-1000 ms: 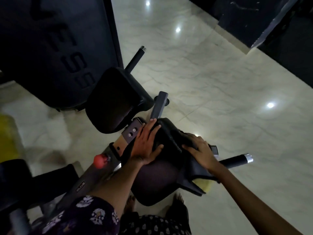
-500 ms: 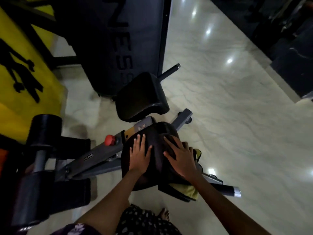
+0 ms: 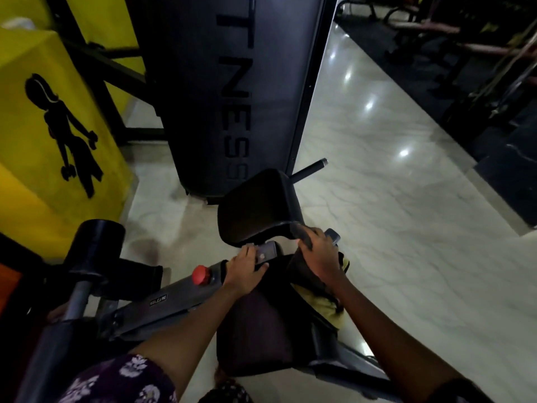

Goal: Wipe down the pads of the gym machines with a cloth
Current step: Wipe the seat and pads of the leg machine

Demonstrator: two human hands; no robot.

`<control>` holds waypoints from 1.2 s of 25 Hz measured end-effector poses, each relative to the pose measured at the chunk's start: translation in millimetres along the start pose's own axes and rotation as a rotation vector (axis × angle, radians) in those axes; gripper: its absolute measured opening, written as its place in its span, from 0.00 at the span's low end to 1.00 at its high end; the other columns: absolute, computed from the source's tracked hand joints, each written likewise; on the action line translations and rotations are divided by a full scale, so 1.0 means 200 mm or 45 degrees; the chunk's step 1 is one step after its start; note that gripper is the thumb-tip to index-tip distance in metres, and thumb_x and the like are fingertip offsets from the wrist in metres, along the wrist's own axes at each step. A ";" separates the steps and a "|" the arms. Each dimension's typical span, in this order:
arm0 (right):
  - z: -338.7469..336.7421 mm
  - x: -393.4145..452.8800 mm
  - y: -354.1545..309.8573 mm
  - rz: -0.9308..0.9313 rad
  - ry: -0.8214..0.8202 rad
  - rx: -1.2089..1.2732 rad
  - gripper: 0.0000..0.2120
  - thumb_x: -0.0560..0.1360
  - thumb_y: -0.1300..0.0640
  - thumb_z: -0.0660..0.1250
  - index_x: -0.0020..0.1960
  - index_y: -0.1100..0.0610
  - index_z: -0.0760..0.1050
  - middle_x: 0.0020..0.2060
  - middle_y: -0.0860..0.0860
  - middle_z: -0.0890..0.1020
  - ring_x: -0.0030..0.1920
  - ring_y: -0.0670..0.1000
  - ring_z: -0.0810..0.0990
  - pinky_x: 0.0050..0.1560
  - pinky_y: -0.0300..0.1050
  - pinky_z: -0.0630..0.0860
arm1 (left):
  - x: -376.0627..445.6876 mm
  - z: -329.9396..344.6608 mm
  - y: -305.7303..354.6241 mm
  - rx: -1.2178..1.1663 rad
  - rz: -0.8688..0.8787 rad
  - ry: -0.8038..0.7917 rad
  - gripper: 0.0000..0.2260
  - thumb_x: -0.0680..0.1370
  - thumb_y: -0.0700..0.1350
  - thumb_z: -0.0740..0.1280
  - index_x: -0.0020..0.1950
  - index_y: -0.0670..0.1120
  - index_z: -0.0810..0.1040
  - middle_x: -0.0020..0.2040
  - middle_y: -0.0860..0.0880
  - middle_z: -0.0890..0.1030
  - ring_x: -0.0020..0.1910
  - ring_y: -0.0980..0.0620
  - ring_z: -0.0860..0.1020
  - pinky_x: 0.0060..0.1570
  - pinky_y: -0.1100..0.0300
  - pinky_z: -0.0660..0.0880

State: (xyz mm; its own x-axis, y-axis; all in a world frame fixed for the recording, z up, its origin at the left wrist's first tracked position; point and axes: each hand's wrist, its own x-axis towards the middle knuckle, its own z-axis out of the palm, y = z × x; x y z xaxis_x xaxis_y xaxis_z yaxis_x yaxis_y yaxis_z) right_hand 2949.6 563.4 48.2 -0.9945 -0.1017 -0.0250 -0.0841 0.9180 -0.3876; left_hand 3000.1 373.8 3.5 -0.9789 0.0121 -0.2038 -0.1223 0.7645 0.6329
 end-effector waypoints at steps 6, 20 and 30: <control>-0.05 0.26 -0.08 0.020 0.021 0.036 0.22 0.79 0.49 0.60 0.72 0.47 0.65 0.64 0.51 0.72 0.61 0.58 0.71 0.60 0.56 0.69 | 0.36 -0.09 0.11 -0.053 0.116 0.175 0.22 0.78 0.47 0.65 0.70 0.42 0.67 0.72 0.44 0.64 0.71 0.46 0.65 0.68 0.54 0.61; 0.19 0.63 0.03 0.200 -0.118 0.310 0.22 0.81 0.50 0.56 0.74 0.49 0.61 0.70 0.52 0.67 0.66 0.58 0.67 0.63 0.54 0.64 | 0.76 0.10 0.37 -0.314 -0.407 0.587 0.19 0.81 0.48 0.57 0.72 0.45 0.65 0.74 0.47 0.64 0.74 0.50 0.58 0.72 0.48 0.50; 0.31 0.80 0.21 -0.279 -0.055 0.509 0.27 0.76 0.39 0.52 0.71 0.46 0.66 0.67 0.48 0.72 0.56 0.58 0.73 0.54 0.51 0.69 | 0.81 0.20 0.35 -0.219 -0.460 0.923 0.25 0.75 0.60 0.54 0.66 0.48 0.72 0.67 0.49 0.73 0.65 0.48 0.71 0.65 0.52 0.63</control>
State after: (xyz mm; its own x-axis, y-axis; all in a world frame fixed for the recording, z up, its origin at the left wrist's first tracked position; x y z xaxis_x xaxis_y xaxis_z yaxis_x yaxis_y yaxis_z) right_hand 2790.3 562.0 -28.6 -0.9516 -0.3009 0.0621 -0.2532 0.6539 -0.7130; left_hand 2838.6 455.0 -15.9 -0.7299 -0.6790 0.0784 -0.4150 0.5314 0.7385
